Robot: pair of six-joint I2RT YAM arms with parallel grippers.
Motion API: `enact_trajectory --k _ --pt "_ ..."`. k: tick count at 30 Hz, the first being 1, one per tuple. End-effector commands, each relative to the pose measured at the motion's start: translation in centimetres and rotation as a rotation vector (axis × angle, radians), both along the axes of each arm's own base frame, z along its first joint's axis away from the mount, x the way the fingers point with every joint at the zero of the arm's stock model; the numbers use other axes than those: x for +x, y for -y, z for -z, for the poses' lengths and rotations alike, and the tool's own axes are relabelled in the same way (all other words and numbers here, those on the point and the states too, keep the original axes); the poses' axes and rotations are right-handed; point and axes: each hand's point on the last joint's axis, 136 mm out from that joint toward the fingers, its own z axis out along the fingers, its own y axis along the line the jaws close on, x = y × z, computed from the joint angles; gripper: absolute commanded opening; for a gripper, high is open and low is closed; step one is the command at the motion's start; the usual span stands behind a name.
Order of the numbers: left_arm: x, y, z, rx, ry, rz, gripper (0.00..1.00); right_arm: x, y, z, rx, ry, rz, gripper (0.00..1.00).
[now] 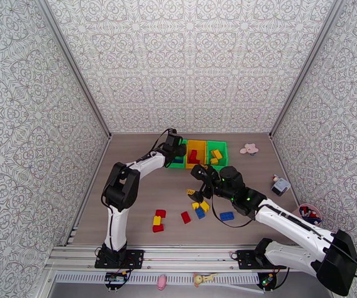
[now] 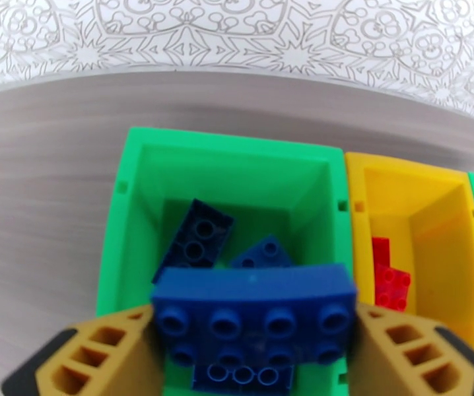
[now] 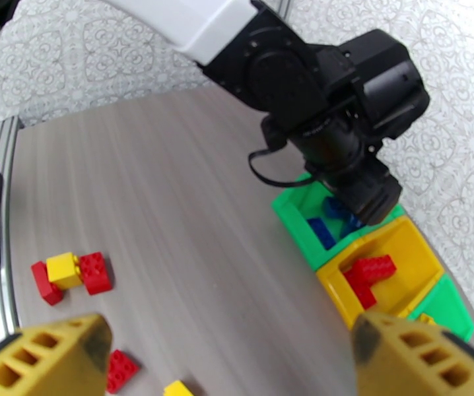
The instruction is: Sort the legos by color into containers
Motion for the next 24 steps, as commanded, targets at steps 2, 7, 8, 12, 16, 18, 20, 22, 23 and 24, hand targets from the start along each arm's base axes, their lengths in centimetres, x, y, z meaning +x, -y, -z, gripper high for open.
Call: enact_trajectory --k 2,7,8,12,16,18,20,22,23,24 --pt "-1.0 -0.5 -3.7 -0.028 0.049 0.013 0.83 0.4 0.3 -0.5 0.006 -0.006 0.026 0.99" --pt "-2.8 -1.2 -5.9 -0.027 0.097 0.019 0.89 0.7 0.6 -0.5 0.005 -0.01 0.051 1.0" --pt "-3.4 -1.4 -6.4 -0.023 0.108 0.025 0.91 0.8 0.8 -0.5 0.005 -0.011 0.065 1.0" --pt "-6.4 -1.2 -8.1 -0.013 0.156 0.107 1.0 1.6 1.9 -0.4 0.001 -0.046 0.155 0.99" --pt "-10.3 -0.9 -9.3 0.005 0.194 0.209 1.0 2.1 3.4 0.0 0.016 -0.052 0.249 0.99" --pt "-12.5 -0.6 -9.9 -0.008 0.204 0.263 1.0 2.4 4.5 0.3 0.037 -0.062 0.313 1.0" --pt "-15.0 -0.1 -10.5 -0.01 0.222 0.318 1.0 2.7 5.6 0.9 0.045 -0.085 0.387 0.99" --pt "-17.5 0.6 -10.8 0.006 0.247 0.363 1.0 2.8 6.6 1.6 0.056 -0.109 0.444 1.0" --pt "-18.8 1.1 -10.7 0.024 0.258 0.386 1.0 2.8 7.0 2.1 0.058 -0.12 0.469 1.0" --pt "-19.9 1.3 -10.8 0.038 0.272 0.413 1.0 2.8 7.4 2.4 0.061 -0.129 0.492 1.0"
